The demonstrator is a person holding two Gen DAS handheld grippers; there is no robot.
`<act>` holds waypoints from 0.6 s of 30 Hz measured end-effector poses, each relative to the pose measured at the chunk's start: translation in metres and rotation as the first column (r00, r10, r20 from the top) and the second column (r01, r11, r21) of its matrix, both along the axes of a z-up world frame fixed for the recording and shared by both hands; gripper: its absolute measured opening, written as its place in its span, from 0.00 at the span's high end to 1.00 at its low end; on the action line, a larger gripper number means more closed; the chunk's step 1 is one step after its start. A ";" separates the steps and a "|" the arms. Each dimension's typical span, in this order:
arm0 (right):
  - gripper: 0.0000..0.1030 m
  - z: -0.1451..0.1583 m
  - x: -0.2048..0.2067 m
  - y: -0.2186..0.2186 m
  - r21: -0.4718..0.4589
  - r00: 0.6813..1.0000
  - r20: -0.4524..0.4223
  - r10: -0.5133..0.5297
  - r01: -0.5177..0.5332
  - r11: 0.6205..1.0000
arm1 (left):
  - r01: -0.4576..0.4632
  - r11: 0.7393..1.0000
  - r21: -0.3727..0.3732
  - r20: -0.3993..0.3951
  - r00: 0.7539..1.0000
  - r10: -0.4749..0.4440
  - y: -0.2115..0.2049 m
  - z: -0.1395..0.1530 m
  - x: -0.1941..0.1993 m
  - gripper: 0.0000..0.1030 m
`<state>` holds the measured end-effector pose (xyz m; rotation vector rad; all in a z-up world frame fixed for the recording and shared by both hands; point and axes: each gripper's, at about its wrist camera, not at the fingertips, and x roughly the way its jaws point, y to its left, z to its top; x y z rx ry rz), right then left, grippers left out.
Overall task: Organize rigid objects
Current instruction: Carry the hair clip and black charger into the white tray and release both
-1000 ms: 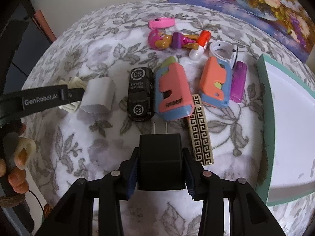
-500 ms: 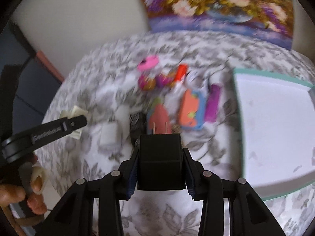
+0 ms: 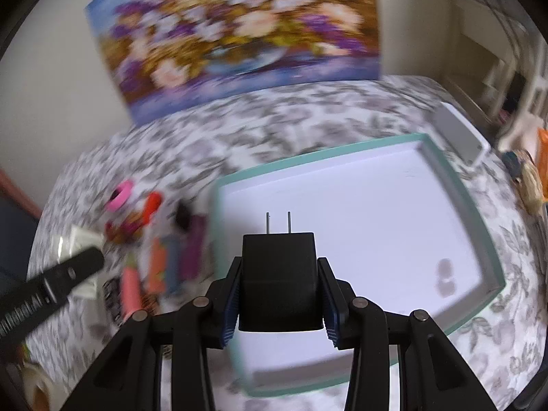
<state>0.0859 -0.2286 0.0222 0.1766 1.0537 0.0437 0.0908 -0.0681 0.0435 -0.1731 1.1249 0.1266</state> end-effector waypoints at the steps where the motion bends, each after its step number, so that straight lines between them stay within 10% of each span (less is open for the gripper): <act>1: 0.58 -0.001 0.003 -0.010 0.001 1.000 0.001 -0.020 0.020 1.000 | 0.015 1.000 0.001 -0.003 1.000 -0.015 -0.009 -0.002 0.004 0.52; 18: 0.58 -0.030 0.037 -0.099 -0.089 0.981 -0.028 -0.193 0.189 0.978 | 0.169 0.985 0.014 -0.065 0.984 -0.168 -0.109 -0.050 0.050 0.52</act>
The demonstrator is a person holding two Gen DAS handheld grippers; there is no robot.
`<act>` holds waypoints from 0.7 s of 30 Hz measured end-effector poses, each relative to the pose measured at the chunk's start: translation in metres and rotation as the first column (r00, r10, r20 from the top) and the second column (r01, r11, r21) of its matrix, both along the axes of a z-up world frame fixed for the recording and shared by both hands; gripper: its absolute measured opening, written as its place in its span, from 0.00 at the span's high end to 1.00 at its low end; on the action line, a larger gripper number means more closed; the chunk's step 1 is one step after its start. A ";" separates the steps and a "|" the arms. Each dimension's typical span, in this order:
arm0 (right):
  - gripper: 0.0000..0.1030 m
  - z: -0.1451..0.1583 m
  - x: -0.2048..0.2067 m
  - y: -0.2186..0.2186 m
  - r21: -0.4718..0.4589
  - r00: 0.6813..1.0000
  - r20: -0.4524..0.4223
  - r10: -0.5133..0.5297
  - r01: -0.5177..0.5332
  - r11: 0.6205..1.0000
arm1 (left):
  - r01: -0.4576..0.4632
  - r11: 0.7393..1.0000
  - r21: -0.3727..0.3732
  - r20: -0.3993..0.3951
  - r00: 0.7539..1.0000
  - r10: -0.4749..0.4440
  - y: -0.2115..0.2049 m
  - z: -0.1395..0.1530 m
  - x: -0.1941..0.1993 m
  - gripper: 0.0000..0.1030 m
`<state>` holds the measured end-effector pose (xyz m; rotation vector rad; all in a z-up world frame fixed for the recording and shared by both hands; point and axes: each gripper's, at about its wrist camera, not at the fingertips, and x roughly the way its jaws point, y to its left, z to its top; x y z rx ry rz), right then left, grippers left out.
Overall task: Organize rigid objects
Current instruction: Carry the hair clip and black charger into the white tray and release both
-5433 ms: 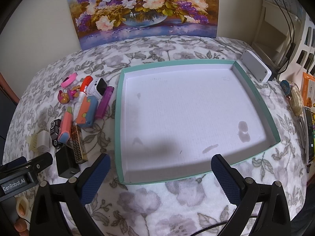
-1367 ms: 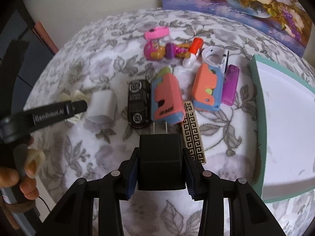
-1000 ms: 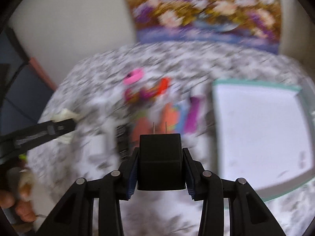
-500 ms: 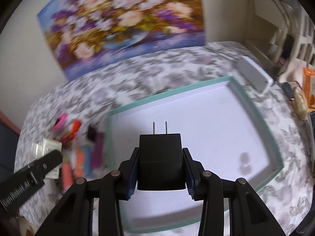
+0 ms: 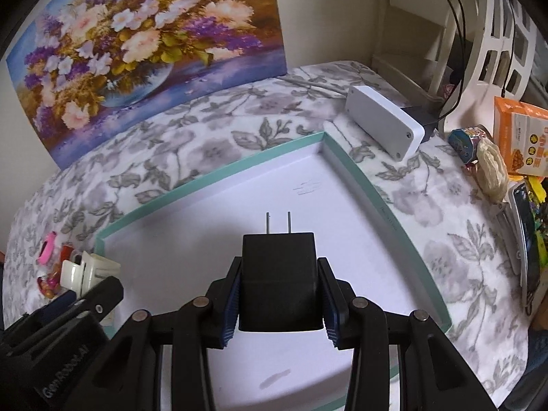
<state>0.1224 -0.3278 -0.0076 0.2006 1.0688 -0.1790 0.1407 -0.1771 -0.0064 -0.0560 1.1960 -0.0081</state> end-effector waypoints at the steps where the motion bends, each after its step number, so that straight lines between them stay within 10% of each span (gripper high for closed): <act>1: 0.58 -0.002 0.001 -0.002 -0.005 1.000 -0.003 -0.005 0.005 1.000 | 0.002 1.000 0.003 -0.003 1.000 -0.002 -0.001 -0.003 0.002 0.52; 21: 0.58 -0.016 0.002 -0.007 -0.020 0.998 -0.055 -0.009 0.008 1.000 | -0.032 0.999 -0.023 -0.004 0.999 0.032 0.012 -0.001 0.003 0.40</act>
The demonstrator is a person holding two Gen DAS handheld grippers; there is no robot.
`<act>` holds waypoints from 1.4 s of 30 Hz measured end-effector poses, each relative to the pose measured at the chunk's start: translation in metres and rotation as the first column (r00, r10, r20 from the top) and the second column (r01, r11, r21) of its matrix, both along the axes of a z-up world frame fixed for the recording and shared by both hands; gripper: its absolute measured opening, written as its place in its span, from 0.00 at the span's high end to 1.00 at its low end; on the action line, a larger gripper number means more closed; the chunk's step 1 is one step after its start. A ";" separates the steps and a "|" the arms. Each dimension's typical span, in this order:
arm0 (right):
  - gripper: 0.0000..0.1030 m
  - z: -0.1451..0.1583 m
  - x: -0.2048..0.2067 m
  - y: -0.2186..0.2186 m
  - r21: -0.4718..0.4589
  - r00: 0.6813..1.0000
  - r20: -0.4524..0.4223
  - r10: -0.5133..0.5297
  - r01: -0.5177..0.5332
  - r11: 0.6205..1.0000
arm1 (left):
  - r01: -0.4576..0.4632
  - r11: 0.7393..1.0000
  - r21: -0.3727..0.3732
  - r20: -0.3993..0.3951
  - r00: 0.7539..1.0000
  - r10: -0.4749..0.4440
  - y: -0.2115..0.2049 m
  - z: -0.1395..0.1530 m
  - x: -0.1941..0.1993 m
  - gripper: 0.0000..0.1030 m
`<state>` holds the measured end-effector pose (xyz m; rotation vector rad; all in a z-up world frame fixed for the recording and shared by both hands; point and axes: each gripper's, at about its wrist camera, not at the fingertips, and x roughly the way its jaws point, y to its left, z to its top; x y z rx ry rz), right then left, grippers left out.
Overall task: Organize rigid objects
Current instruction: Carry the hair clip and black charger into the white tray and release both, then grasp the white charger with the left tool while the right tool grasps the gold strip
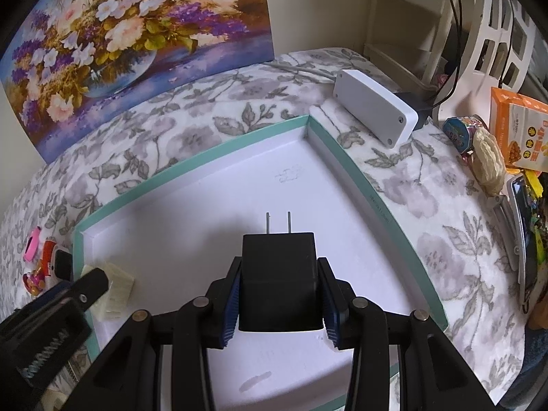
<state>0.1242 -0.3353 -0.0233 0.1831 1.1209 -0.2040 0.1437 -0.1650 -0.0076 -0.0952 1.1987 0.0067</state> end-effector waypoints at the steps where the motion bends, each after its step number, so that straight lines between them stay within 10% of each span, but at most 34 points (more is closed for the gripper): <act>1: 0.58 -0.001 0.000 0.000 -0.001 1.000 -0.004 0.002 -0.002 1.000 | -0.002 1.000 0.000 0.005 1.000 0.002 0.001 0.001 -0.001 0.37; 13: 0.35 0.004 -0.003 0.015 -0.022 0.999 -0.001 0.051 -0.051 0.998 | -0.121 0.992 0.028 0.011 0.993 0.121 0.046 0.003 -0.012 0.13; 21: 0.00 0.005 -0.010 0.022 -0.020 0.998 0.003 0.066 -0.066 0.998 | -0.221 0.975 0.026 -0.009 0.975 0.221 0.077 0.001 -0.023 0.12; 33: 0.00 0.014 -0.023 0.033 0.035 0.996 0.039 0.085 -0.086 0.996 | -0.300 0.950 0.081 0.024 0.954 0.299 0.112 0.009 -0.039 0.07; 42: 0.00 0.047 -0.035 0.062 0.055 0.983 0.129 0.132 -0.140 0.989 | -0.335 0.942 -0.019 0.137 0.933 0.334 0.141 0.045 -0.056 0.06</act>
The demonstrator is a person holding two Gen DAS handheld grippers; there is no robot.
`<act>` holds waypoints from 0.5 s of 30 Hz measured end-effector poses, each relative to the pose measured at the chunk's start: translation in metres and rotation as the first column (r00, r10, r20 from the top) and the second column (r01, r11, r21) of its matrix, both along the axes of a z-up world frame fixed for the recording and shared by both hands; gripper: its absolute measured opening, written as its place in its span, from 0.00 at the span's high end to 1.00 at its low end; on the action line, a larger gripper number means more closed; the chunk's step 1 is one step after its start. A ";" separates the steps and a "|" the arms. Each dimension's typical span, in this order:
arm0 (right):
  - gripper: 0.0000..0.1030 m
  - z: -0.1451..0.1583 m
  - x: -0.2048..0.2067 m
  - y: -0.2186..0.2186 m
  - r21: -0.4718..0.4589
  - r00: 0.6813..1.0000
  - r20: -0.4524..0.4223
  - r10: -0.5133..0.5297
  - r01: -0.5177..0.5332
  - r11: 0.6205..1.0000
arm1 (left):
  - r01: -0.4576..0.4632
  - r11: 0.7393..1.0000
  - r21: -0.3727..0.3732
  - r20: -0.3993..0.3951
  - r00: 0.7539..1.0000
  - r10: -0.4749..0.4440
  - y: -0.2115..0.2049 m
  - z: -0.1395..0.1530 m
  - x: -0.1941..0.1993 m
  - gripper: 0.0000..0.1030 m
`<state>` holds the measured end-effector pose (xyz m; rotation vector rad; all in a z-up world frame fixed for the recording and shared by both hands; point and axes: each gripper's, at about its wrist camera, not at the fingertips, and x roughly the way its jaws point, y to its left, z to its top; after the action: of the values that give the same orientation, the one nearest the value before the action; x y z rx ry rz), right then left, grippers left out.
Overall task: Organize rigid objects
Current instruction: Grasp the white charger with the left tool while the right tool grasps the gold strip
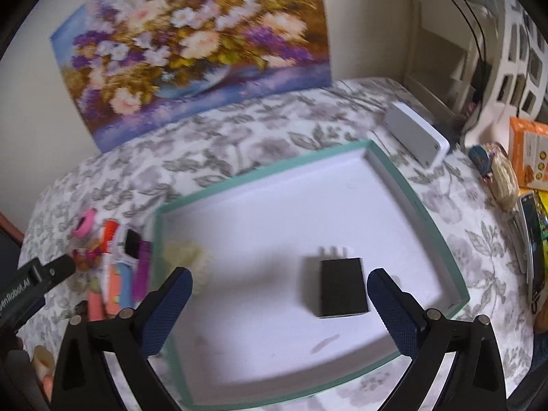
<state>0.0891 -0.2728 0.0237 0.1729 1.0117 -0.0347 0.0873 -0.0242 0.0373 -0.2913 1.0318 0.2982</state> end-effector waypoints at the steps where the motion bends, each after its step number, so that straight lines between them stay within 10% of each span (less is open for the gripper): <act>1: 0.00 0.003 -0.001 0.005 0.005 1.000 0.007 0.011 -0.011 1.000 | -0.006 1.000 0.001 0.007 1.000 0.006 0.004 0.003 -0.003 0.06; 15: 0.00 0.005 -0.006 0.090 0.121 0.980 -0.032 0.198 -0.193 0.974 | -0.215 0.976 0.029 -0.008 0.977 0.215 0.086 0.007 -0.051 0.06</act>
<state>0.0826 -0.1828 0.0284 0.1799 1.0709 0.2017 0.0362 0.0615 0.0441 -0.3776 1.0071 0.5096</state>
